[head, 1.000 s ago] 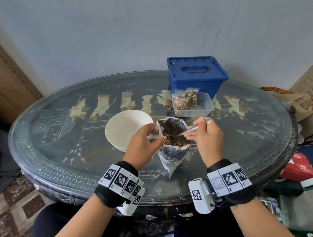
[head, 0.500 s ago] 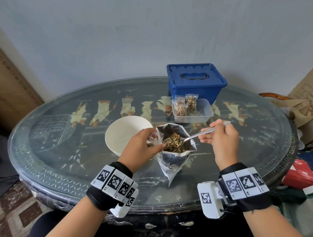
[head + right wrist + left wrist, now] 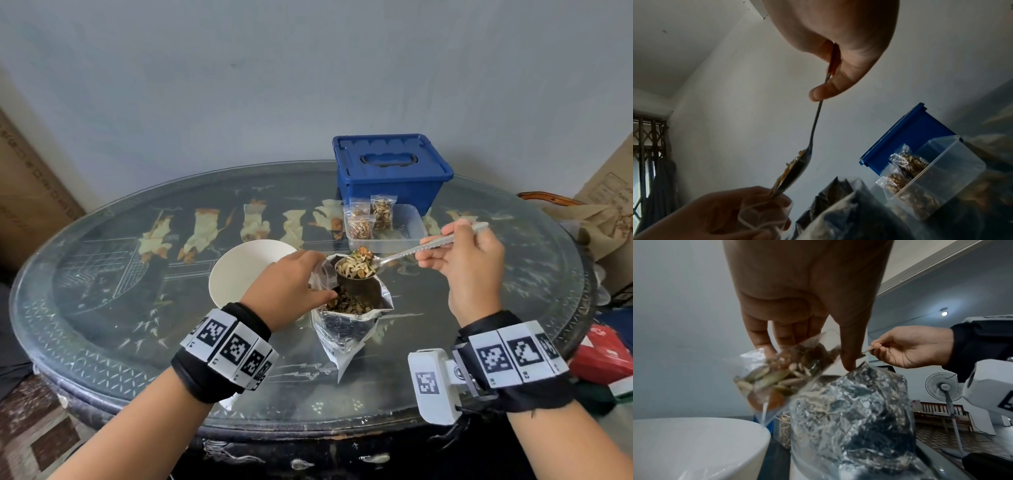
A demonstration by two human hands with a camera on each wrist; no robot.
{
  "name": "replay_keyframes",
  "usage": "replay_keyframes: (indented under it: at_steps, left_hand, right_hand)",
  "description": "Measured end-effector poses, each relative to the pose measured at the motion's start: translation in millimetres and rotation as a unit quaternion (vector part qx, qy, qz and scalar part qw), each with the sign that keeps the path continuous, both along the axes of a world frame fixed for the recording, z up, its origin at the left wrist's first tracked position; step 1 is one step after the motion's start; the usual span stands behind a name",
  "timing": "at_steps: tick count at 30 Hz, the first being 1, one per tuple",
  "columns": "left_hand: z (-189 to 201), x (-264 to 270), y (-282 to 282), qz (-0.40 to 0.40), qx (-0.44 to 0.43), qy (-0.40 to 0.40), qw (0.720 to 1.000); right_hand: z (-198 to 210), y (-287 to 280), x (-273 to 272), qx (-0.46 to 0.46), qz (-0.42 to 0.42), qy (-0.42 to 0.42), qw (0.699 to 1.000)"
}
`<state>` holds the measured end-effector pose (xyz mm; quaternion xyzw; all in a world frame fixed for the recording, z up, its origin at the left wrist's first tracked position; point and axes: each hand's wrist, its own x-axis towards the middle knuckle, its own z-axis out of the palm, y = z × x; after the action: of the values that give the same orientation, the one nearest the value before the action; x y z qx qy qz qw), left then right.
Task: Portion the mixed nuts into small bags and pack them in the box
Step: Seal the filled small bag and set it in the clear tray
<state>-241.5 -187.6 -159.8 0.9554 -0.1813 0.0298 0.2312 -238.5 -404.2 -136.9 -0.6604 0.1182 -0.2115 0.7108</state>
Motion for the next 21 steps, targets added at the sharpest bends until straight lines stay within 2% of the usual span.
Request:
replay_keyframes:
  at_steps: [7,13,21]
  left_hand:
    - [5,3,-10,-0.019,-0.017,0.006,1.0]
    - [2,4,-12,-0.025,-0.031,0.023,0.999]
    - [-9,1,-9,0.003,-0.12,0.0,0.993]
  right_hand:
    - [-2,14,-2,-0.031,0.022,-0.008,0.999]
    - [4,29,-7,-0.098,0.038,-0.046,0.993]
    - [15,45,-13,-0.218,0.105,-0.127,0.962]
